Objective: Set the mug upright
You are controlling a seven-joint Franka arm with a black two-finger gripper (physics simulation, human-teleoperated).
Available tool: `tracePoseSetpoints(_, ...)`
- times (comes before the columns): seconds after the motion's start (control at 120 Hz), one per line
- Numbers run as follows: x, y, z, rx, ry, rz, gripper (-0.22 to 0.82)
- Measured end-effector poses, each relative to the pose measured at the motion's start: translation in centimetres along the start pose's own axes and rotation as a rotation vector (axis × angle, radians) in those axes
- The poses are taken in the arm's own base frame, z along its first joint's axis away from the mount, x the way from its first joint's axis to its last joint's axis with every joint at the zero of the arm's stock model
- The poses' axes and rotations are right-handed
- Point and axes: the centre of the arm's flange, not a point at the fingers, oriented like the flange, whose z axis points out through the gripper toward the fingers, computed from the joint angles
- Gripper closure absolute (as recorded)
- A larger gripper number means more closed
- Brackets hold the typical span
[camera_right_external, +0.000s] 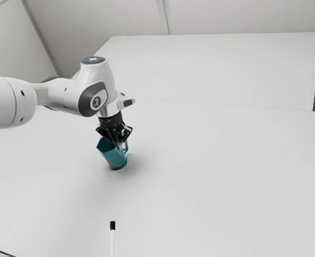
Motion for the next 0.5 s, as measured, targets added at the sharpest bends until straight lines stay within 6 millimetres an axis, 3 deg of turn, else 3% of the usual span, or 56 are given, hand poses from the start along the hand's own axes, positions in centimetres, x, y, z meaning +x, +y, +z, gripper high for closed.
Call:
tracePoseSetpoints(0.075,0.1,0.0,0.2,0.000,0.000,-0.003,0.79)
tracePoseSetpoints(0.292,-0.1,0.6,-0.6,0.001,0.012,0.012,0.33)
tracePoseSetpoints(0.5,-0.6,0.4,-3.0,-0.001,0.049,0.012,0.13)
